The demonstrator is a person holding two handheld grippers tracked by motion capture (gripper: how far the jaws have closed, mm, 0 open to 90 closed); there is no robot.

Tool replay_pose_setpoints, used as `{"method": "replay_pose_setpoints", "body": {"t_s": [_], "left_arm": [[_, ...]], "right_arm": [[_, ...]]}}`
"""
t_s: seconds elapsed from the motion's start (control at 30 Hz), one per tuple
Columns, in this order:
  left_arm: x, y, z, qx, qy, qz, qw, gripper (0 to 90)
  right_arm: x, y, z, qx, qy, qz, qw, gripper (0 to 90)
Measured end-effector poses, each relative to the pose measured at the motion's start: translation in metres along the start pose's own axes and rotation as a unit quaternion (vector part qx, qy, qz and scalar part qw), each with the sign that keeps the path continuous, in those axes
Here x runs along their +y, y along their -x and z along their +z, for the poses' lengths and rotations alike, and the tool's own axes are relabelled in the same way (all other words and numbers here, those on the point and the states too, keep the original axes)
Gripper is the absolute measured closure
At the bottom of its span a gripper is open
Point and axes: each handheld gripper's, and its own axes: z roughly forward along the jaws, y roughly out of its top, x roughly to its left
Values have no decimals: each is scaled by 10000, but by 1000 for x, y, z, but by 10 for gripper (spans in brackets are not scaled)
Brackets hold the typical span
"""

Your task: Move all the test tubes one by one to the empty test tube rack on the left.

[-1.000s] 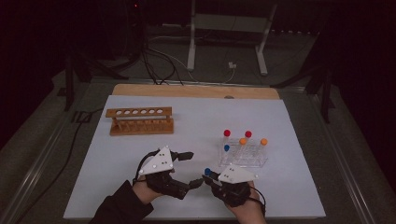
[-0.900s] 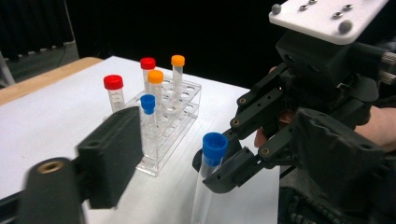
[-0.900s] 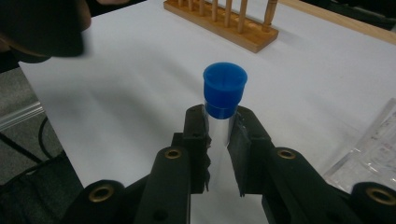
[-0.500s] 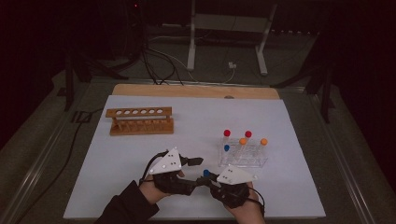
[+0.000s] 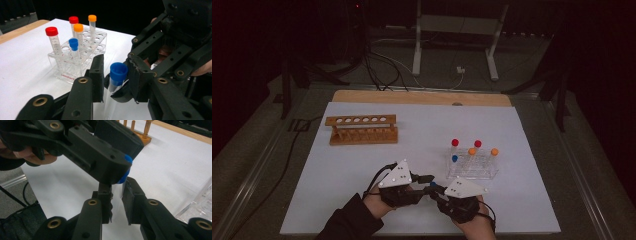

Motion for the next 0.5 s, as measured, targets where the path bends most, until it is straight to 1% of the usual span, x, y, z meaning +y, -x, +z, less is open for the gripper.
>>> {"method": "replay_pose_setpoints", "body": {"t_s": [0.13,0.17,0.37,0.5], "left_arm": [[0,0,1,-17,-9,17,10000,754],[0,1,1,-7,-34,79,10000,755],[0,0,2,-9,-51,36,10000,772],[1,0,1,20,-50,71,10000,775]], "right_arm": [[0,1,0,-7,-4,21,10000,771],[0,1,0,-5,-4,23,10000,771],[-1,1,1,-10,-19,62,10000,771],[-1,2,1,-3,14,53,10000,768]]}}
